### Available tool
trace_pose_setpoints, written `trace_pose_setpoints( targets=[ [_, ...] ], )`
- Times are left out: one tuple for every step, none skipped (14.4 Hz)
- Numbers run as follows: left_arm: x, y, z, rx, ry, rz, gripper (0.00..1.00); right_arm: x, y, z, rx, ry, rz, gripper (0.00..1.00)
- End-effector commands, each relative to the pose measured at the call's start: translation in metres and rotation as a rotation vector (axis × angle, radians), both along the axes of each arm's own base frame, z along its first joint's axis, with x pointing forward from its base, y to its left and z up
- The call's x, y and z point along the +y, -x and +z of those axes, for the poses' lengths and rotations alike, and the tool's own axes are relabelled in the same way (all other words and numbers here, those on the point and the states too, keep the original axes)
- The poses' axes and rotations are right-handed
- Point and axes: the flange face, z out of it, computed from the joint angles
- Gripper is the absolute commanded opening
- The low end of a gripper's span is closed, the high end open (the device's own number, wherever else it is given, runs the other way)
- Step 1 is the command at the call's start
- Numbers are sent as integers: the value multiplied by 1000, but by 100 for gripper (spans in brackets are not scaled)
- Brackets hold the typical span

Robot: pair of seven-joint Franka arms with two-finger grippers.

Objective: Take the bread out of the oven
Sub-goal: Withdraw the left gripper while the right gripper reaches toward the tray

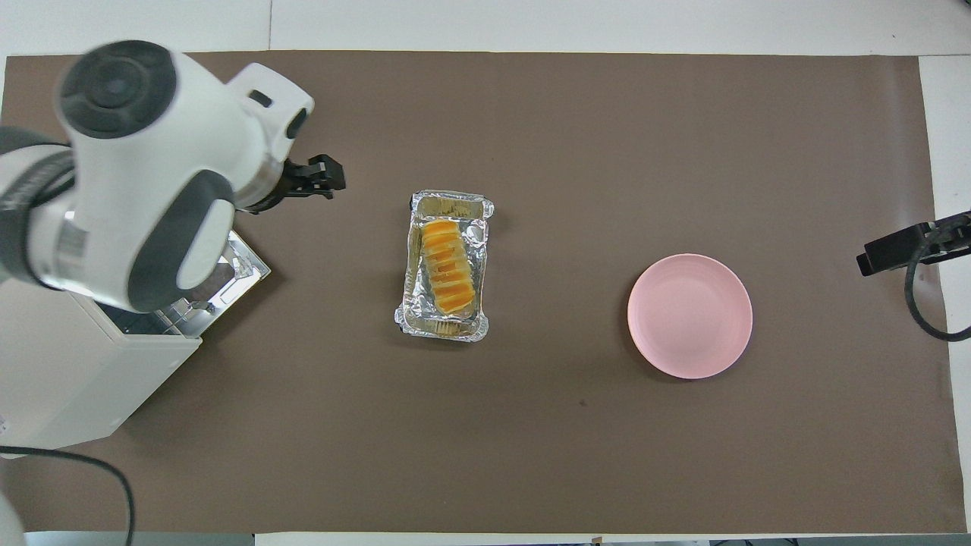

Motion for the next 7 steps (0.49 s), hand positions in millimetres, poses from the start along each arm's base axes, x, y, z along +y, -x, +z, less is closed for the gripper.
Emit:
trace_pose_setpoints(
  targets=[
    [74, 38, 45, 101, 11, -94, 100, 37, 4, -1, -40, -7, 9, 100],
    [99, 49, 56, 136, 8, -110, 100, 60, 3, -3, -58, -3, -17, 100],
    [114, 61, 65, 162, 7, -127, 100, 85, 3, -7, -69, 1, -43, 100],
    [126, 70, 72, 191, 6, -146, 100, 110, 4, -13, -82, 2, -71, 100],
    [135, 78, 77, 211, 8, -159, 100, 136, 5, -20, -96, 2, -101, 100],
    [136, 76, 79, 207, 3, -166, 100, 161, 4, -29, -101, 2, -139, 100],
    [136, 73, 79, 202, 0, -166, 100, 184, -1, -43, -93, 4, -167, 100]
  ],
)
